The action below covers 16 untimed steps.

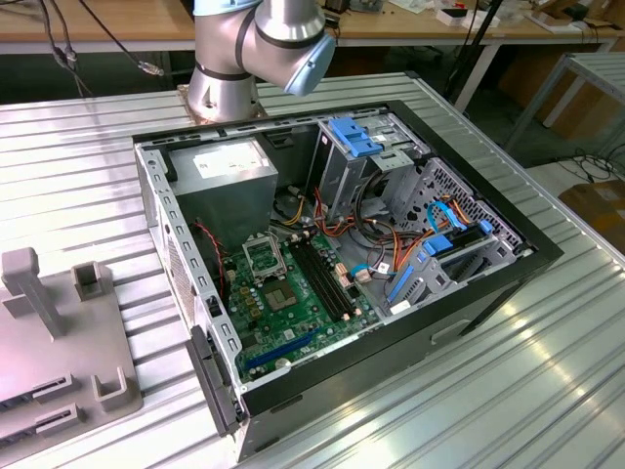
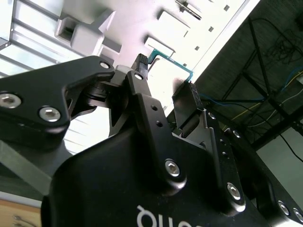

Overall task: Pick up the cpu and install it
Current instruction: 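Pick up the cpu and move it towards the insertion slot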

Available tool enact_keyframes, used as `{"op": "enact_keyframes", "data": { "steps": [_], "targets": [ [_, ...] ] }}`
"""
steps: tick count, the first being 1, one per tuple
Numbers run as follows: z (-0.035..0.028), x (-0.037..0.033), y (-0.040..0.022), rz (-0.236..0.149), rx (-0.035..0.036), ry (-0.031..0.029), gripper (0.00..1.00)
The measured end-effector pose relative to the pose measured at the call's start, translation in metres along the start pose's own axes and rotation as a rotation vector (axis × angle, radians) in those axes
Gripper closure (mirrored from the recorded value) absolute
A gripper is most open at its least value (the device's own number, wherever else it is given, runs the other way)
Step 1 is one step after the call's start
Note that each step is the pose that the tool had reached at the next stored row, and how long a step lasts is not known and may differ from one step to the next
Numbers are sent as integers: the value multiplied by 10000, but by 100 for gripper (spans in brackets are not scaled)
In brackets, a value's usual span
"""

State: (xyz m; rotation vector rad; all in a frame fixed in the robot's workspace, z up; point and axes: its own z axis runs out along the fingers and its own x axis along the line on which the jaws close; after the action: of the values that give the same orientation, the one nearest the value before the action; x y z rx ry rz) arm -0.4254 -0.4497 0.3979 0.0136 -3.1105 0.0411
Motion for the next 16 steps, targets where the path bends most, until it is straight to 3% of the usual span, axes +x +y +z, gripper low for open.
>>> {"op": "enact_keyframes", "data": {
  "steps": [16],
  "targets": [
    [-6, -192, -2, -1, 0, 1, 53]
  ]
}}
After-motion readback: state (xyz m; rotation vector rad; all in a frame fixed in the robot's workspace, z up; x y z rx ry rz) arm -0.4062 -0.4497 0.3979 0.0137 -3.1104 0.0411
